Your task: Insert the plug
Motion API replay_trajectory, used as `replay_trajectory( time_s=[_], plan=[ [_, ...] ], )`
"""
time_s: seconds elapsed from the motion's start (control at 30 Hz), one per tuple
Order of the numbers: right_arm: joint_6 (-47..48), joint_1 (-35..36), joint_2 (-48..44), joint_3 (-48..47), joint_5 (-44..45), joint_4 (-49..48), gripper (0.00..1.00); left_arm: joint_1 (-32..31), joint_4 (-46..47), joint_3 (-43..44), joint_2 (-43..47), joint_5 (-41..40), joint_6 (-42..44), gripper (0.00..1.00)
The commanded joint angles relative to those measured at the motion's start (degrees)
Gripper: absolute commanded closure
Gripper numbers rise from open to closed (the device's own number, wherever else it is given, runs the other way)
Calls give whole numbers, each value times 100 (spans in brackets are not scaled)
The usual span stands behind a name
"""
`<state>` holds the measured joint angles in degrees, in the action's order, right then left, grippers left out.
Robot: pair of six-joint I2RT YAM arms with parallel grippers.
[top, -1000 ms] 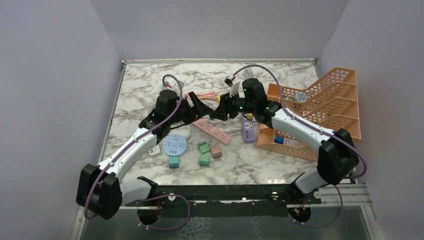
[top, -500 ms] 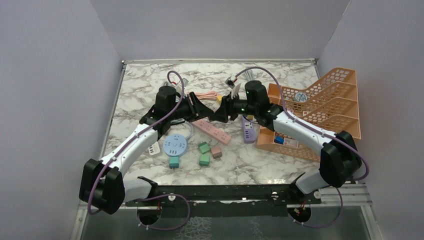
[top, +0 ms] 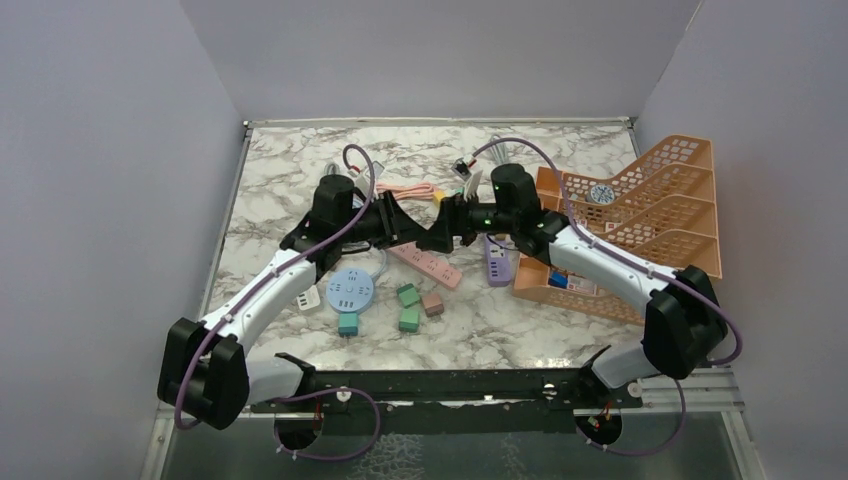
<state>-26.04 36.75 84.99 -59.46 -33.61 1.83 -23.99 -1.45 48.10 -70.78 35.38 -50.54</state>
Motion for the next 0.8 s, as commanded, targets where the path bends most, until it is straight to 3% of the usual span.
replay_trajectory(
  time_s=[0.0, 0.13, 0.37, 0.6, 0.77],
  plan=[
    [-104, -42, -689, 60, -272, 388, 16, -2, 134, 41, 331, 470, 535, 76],
    [-283, -79, -1232, 192, -144, 590, 15, 97, 241, 178, 501, 976, 688, 77],
    [-1116, -81, -2271, 593, 981, 260, 16, 212, 369, 645, 708, 2038, 886, 77],
    [-1507, -81, -2523, 724, 170, -640, 18, 203, 1756, 907, 793, 2648, -263, 77],
    [-2282, -82, -2335, 732, -374, -2009, 24, 205, 1829, 1164, 852, 2558, -293, 77]
  ],
)
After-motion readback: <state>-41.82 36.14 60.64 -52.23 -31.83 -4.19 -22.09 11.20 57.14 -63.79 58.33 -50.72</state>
